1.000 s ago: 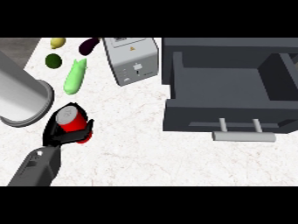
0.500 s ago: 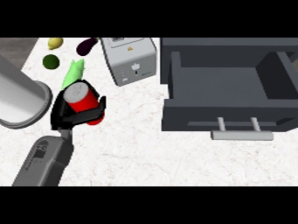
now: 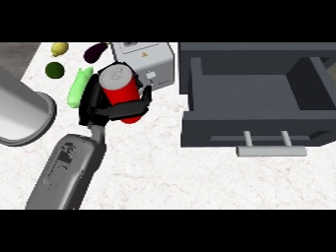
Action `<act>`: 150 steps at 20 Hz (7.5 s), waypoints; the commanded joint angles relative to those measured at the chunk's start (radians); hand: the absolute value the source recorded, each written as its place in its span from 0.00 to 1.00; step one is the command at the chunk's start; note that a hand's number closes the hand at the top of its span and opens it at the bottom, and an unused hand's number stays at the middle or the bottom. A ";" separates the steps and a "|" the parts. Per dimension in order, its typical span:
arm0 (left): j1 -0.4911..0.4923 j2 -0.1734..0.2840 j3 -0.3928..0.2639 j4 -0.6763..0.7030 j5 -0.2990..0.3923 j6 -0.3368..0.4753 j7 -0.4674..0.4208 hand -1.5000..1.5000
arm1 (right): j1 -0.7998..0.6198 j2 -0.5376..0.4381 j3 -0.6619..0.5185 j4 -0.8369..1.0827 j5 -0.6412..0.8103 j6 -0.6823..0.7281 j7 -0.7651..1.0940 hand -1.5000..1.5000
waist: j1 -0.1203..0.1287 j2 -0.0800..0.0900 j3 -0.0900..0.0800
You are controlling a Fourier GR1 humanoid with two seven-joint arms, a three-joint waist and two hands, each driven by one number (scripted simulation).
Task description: Pick up the can, place it into the drawer and close the drawer
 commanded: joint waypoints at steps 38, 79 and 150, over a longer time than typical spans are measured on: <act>-0.985 -0.058 -0.251 0.808 0.261 0.347 0.102 1.00 | -0.104 -0.018 0.000 0.062 0.023 0.015 0.013 0.00 | -0.068 0.016 0.002; -0.918 -0.058 -0.517 0.983 0.496 0.553 -0.097 0.00 | -0.237 -0.066 0.024 0.056 0.061 -0.001 0.072 0.00 | -0.130 0.034 0.002; -0.487 0.420 -0.520 0.134 0.435 0.565 0.211 0.00 | -1.218 -0.148 0.081 1.725 1.347 -0.919 -0.167 0.00 | 0.097 0.020 0.002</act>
